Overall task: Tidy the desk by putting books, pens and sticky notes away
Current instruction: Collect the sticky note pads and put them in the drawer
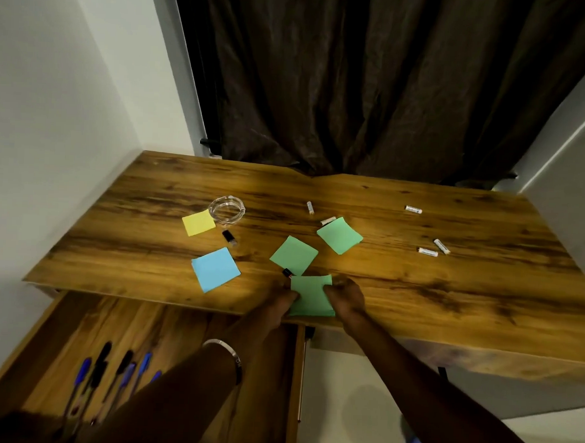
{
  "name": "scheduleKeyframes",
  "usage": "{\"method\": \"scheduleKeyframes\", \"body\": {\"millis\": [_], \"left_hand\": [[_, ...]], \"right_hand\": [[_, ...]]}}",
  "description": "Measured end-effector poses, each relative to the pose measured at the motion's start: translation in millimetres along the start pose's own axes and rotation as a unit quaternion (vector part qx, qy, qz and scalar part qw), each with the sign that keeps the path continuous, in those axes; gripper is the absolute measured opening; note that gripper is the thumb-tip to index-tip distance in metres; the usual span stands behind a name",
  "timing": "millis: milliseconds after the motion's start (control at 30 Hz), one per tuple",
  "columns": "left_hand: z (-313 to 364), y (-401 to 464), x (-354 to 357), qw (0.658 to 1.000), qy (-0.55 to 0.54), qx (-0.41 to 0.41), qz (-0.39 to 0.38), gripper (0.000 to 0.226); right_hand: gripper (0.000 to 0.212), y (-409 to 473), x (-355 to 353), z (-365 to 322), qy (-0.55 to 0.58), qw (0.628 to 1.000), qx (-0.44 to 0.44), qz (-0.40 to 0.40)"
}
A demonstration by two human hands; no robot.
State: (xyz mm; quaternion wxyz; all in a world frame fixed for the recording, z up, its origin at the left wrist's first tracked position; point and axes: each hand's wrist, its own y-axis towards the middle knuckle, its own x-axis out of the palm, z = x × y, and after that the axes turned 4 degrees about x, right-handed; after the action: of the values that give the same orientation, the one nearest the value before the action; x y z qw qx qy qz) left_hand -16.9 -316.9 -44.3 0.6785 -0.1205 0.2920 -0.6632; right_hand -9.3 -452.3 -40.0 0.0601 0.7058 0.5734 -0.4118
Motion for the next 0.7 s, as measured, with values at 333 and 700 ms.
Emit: {"method": "scheduleKeyframes", "body": {"millis": [333,700], "left_hand": [[-21,-9,-93,0.979,0.104,0.054,0.165,0.036],[-33,20,-180,0.981,-0.002,-0.002,0.194,0.05]], "right_hand": [[0.036,-26,54,-57,0.006,0.991,-0.086,-0.102],[0.04,-38,136,-141,0.006,0.977,-0.142,-0.156]]}}
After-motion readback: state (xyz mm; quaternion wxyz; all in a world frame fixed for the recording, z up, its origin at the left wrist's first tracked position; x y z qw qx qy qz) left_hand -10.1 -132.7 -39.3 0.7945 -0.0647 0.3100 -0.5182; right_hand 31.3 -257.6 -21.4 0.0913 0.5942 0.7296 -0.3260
